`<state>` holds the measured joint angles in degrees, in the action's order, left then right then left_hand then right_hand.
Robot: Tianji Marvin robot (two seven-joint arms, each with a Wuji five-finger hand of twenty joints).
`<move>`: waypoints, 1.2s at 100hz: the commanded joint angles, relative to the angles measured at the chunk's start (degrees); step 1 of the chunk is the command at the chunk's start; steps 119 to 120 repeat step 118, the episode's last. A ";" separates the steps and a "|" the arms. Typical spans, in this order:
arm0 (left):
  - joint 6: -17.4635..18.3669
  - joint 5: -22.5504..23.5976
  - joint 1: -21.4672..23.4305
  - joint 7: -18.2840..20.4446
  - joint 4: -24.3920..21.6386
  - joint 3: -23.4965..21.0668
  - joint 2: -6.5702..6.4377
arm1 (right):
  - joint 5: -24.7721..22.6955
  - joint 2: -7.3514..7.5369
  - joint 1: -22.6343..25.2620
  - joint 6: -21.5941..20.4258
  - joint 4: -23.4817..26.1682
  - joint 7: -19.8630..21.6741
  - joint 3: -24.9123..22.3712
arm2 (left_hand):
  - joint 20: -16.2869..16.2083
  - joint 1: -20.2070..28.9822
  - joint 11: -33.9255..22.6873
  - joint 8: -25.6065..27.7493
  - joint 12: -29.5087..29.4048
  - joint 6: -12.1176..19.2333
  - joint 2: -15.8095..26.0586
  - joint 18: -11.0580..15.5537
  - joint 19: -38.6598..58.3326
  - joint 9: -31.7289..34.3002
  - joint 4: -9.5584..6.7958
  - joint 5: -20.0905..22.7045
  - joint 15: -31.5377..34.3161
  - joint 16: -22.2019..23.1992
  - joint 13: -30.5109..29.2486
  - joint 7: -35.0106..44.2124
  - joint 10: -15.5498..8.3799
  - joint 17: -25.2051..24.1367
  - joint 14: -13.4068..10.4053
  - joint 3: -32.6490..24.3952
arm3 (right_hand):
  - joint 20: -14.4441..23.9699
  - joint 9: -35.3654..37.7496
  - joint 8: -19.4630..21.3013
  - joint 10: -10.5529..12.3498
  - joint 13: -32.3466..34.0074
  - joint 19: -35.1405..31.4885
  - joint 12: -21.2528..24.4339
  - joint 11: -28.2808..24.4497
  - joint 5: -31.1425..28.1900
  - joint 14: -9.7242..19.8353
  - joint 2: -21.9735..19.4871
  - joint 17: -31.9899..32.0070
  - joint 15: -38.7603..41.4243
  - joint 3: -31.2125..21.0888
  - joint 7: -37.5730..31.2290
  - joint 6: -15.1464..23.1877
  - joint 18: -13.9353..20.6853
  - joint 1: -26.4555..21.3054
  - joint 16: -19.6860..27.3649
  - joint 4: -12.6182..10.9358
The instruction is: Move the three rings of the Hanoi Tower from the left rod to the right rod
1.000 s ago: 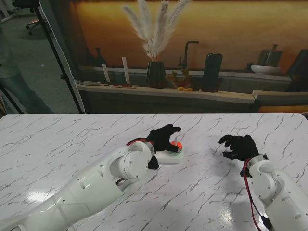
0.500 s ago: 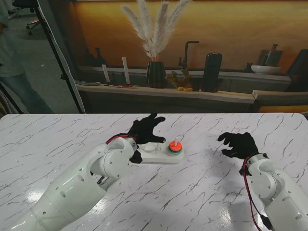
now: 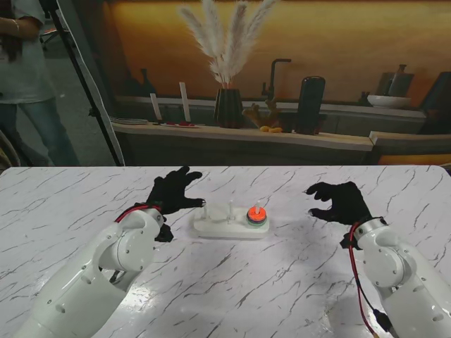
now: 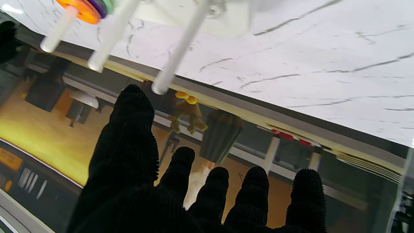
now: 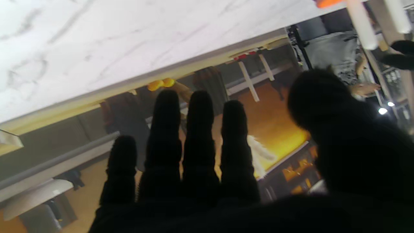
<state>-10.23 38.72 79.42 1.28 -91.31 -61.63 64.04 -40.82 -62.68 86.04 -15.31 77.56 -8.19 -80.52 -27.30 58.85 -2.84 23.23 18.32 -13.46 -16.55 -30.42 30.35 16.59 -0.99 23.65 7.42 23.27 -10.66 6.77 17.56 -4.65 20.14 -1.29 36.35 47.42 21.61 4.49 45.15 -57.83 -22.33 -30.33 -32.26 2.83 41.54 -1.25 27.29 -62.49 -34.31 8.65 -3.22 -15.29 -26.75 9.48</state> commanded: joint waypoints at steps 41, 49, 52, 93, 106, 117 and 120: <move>0.33 3.47 9.37 -5.14 0.80 -10.74 -0.47 | 1.83 -0.19 3.30 -3.80 8.68 3.54 -2.24 | 1.57 -2.43 -0.20 -0.21 -0.98 1.98 2.52 1.09 -3.68 2.37 1.04 1.97 -1.22 -1.22 -0.40 0.62 -1.65 -0.86 -1.48 1.99 | -6.26 -7.49 -0.77 1.49 -9.44 6.95 5.93 12.02 5.32 -1.27 -6.10 3.87 -16.14 12.25 7.85 3.86 -18.91 6.75 8.12 -3.93; 0.22 3.96 9.86 -5.69 0.54 -11.46 -0.43 | 2.01 -0.15 3.11 -4.22 8.83 3.85 -2.11 | 1.66 -2.58 -0.16 -0.35 -1.07 1.98 2.34 0.90 -4.02 2.37 1.07 1.81 -1.34 -1.29 -0.35 0.45 -1.63 -1.00 -1.61 1.95 | -6.83 -8.68 -0.96 1.63 -10.64 7.59 6.59 12.84 6.07 -1.46 -7.37 4.27 -16.87 14.07 8.49 4.75 -18.96 6.73 8.63 -4.31; 0.26 4.19 9.96 -5.78 0.49 -11.63 -0.45 | 2.04 -0.14 2.98 -4.39 8.78 3.89 -2.04 | 1.66 -2.66 -0.12 -0.39 -1.10 2.06 2.35 0.90 -4.08 2.32 1.08 1.80 -1.36 -1.31 -0.38 0.41 -1.68 -0.97 -1.62 1.94 | -7.18 -8.86 -0.97 1.63 -10.89 7.96 6.84 13.03 6.17 -1.27 -7.94 4.28 -17.20 15.06 8.59 5.27 -18.97 6.58 8.91 -4.56; 0.87 5.39 9.13 -7.78 2.28 -10.79 -0.32 | 3.42 -0.08 1.98 -4.95 7.51 5.01 -1.06 | 2.84 -3.91 0.35 -1.46 -1.84 2.44 3.46 2.23 -6.78 1.27 1.26 0.88 -2.09 -2.06 0.41 -0.53 -1.66 -1.05 -2.12 2.03 | -16.91 -8.83 -1.13 1.27 -12.12 11.35 7.82 12.71 6.55 0.72 -9.00 4.00 -17.22 15.82 9.05 4.18 -14.64 8.68 10.52 -7.38; 1.19 4.90 8.50 -8.24 3.24 -10.20 -0.20 | 2.98 -0.06 1.85 -4.28 7.06 4.80 -0.46 | 2.88 -3.96 0.37 -1.54 -1.94 2.51 3.65 2.11 -7.02 1.15 1.27 0.89 -2.16 -2.17 0.53 -0.51 -1.68 -1.12 -2.10 2.01 | -17.81 -7.98 -1.03 0.79 -11.68 10.77 7.57 12.25 6.19 0.75 -8.52 3.98 -16.73 15.87 8.83 3.46 -14.56 7.83 10.35 -7.22; 1.38 4.55 8.02 -8.37 3.82 -9.83 -0.14 | 3.15 -0.01 1.63 -4.03 6.80 5.16 -0.04 | 2.85 -3.93 0.36 -1.60 -2.00 2.47 3.88 2.10 -7.18 1.11 1.28 0.95 -2.19 -2.24 0.59 -0.47 -1.72 -1.14 -2.02 1.99 | -18.46 -7.89 -0.97 0.73 -11.65 10.42 7.44 12.19 6.09 0.76 -8.34 4.17 -16.55 15.98 8.74 3.39 -14.46 7.48 10.30 -7.11; 1.38 4.50 7.99 -8.37 3.86 -9.80 -0.14 | 3.13 0.00 1.62 -4.01 6.79 5.21 -0.02 | 2.85 -3.93 0.36 -1.60 -2.00 2.47 3.88 2.10 -7.18 1.11 1.28 0.95 -2.19 -2.24 0.59 -0.47 -1.72 -1.14 -2.02 1.99 | -18.46 -7.89 -0.97 0.73 -11.65 10.42 7.44 12.19 6.09 0.76 -8.34 4.17 -16.55 15.98 8.74 3.39 -14.46 7.48 10.30 -7.11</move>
